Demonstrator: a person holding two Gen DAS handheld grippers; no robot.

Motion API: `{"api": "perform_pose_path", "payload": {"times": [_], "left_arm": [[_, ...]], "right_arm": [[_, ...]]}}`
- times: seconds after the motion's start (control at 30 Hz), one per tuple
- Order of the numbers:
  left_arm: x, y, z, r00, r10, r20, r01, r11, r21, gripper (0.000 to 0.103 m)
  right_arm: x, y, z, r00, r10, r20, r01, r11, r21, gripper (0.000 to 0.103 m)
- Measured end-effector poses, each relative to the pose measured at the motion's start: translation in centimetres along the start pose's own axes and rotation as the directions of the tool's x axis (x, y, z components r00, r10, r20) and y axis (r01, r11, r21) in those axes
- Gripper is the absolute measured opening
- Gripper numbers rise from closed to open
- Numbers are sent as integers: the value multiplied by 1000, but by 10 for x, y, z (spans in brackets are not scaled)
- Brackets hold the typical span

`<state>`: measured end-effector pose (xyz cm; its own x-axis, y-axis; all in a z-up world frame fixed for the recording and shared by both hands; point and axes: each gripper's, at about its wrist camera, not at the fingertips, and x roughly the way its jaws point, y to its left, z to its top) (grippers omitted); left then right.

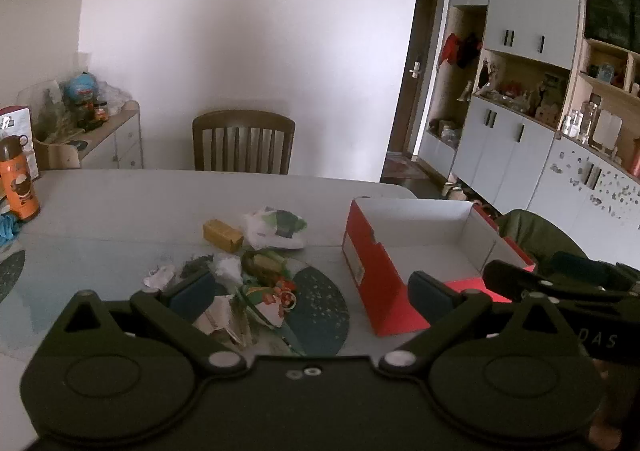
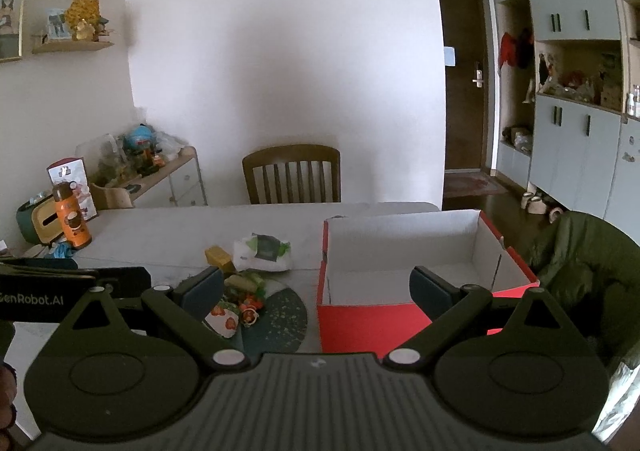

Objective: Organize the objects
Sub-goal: 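Move both tools toward the pile of items on the table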

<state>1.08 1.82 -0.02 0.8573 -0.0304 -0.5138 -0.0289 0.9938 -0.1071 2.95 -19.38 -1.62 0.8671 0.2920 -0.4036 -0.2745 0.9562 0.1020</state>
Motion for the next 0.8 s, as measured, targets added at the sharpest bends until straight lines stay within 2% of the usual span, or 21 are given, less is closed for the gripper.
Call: {"api": "perform_pose_path", "payload": {"times": [0.5, 0.8], "left_arm": [[16, 29, 10, 1000, -5, 14, 5, 1000, 3, 102], [47, 62, 6, 999, -2, -51, 1, 999, -33, 102]], "right_arm": [[20, 25, 8, 1000, -4, -12, 4, 1000, -1, 100], [49, 44, 11, 999, 11, -52, -14, 999, -47, 100]]}}
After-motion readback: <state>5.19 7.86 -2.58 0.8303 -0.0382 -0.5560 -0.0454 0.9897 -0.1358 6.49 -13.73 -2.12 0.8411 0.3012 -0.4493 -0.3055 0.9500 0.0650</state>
